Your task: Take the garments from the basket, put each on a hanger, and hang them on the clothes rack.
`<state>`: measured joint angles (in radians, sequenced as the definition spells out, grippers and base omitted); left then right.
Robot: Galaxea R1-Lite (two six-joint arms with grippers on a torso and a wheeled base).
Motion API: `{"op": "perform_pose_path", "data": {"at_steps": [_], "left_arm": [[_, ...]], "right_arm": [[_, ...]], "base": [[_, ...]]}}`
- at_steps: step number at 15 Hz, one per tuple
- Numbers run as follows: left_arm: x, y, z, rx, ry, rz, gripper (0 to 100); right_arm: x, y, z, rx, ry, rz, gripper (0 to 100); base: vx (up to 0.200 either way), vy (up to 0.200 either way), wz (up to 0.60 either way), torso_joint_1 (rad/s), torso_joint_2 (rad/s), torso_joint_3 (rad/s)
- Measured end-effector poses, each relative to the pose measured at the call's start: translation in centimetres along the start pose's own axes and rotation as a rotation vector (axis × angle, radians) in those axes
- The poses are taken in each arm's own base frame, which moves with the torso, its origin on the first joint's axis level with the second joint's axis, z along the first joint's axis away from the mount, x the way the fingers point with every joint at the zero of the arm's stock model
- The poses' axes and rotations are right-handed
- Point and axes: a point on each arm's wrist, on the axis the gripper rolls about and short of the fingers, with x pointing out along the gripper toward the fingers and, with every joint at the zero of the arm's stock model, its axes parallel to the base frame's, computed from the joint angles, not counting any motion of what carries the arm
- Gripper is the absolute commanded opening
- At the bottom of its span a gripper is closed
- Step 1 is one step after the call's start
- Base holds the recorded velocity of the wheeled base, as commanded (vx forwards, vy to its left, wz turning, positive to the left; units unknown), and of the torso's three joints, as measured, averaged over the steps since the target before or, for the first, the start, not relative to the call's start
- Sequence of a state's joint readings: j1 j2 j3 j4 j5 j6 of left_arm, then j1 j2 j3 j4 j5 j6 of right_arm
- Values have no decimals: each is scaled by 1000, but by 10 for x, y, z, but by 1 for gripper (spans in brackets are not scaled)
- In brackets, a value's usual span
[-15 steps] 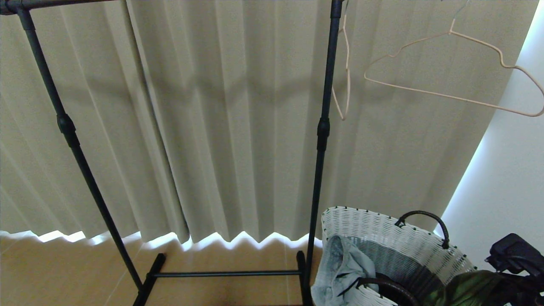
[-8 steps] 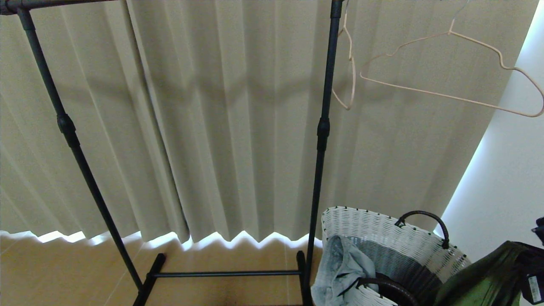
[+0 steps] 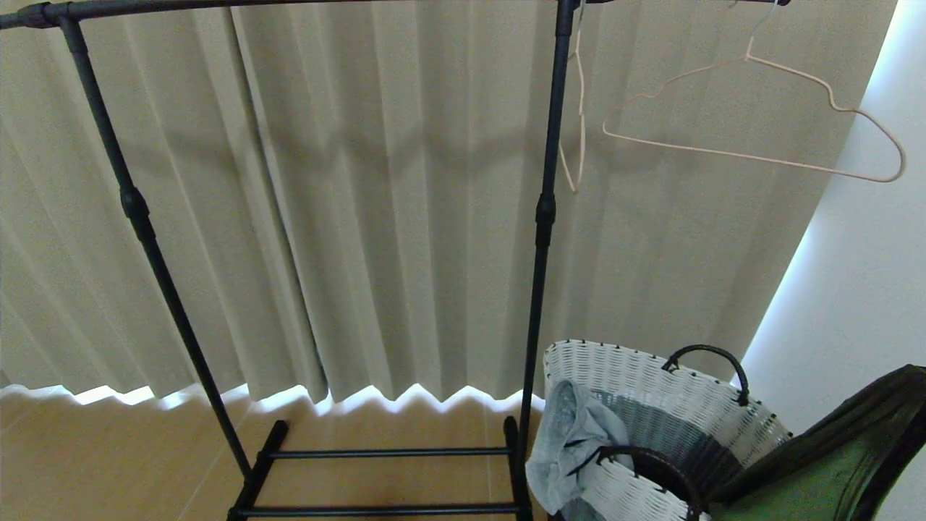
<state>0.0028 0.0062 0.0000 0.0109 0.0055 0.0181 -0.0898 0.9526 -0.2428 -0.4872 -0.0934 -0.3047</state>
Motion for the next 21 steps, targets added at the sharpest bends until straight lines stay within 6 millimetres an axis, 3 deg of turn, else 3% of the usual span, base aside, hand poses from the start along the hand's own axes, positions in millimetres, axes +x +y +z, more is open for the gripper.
{"op": "perform_pose_path", "data": {"at_steps": [7,18,21], "left_arm": [[0,0,0,0,0,0,100],[0,0,0,0,0,0,100],[0,0,0,-1,0,0,100]], "right_arm": [[-3,-2,4,2,-26,-9,0],[-3,-1,2,1,-20,-7,0],[-3,-1,2,2,-20,-7,0]], "base": [[0,0,0,0,0,0],[0,200,0,2,4,4],[0,0,0,0,0,0]]}}
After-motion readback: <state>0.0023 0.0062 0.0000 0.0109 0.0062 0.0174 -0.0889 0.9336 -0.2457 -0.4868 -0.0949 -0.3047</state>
